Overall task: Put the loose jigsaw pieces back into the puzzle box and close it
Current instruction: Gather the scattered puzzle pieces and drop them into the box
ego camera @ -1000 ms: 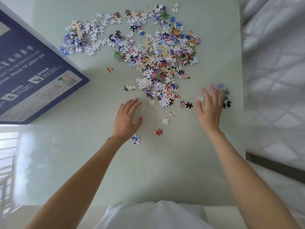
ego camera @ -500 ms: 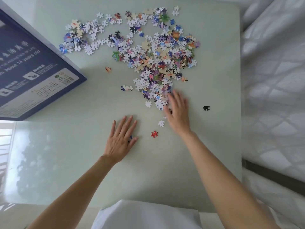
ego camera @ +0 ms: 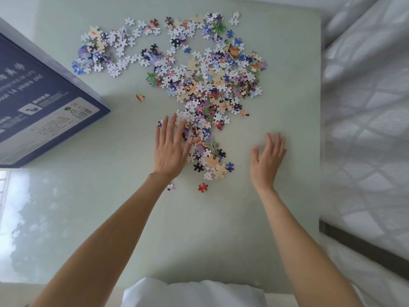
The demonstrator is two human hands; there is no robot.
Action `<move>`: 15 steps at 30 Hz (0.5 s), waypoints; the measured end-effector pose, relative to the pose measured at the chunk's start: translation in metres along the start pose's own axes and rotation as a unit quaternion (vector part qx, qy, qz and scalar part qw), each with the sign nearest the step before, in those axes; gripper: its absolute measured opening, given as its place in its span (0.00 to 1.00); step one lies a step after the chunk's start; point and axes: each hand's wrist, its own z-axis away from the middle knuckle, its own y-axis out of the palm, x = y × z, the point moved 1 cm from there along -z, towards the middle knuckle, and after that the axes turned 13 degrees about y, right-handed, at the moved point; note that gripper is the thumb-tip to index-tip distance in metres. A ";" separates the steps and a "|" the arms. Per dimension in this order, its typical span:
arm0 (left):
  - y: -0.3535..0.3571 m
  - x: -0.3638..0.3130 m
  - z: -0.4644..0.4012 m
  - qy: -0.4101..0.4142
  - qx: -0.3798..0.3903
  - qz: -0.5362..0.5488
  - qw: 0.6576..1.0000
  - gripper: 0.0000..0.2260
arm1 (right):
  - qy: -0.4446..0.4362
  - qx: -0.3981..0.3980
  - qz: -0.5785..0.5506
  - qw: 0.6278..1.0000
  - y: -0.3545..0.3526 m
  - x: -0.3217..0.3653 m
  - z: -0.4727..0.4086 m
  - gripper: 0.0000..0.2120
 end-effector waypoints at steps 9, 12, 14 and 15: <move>-0.054 0.040 -0.063 0.004 -0.102 0.114 0.988 0.18 | -0.246 0.170 -0.068 0.952 0.011 0.092 -0.009 0.20; -0.072 0.060 -0.112 0.022 -0.127 0.113 0.985 0.16 | -0.275 0.141 -0.040 0.950 -0.001 0.130 -0.083 0.19; -0.077 0.074 -0.147 0.042 -0.137 0.103 0.984 0.16 | -0.291 0.124 -0.009 0.949 -0.007 0.152 -0.130 0.20; -0.076 0.081 -0.165 0.042 -0.130 0.089 0.987 0.17 | -0.294 0.120 0.007 0.948 -0.005 0.162 -0.153 0.21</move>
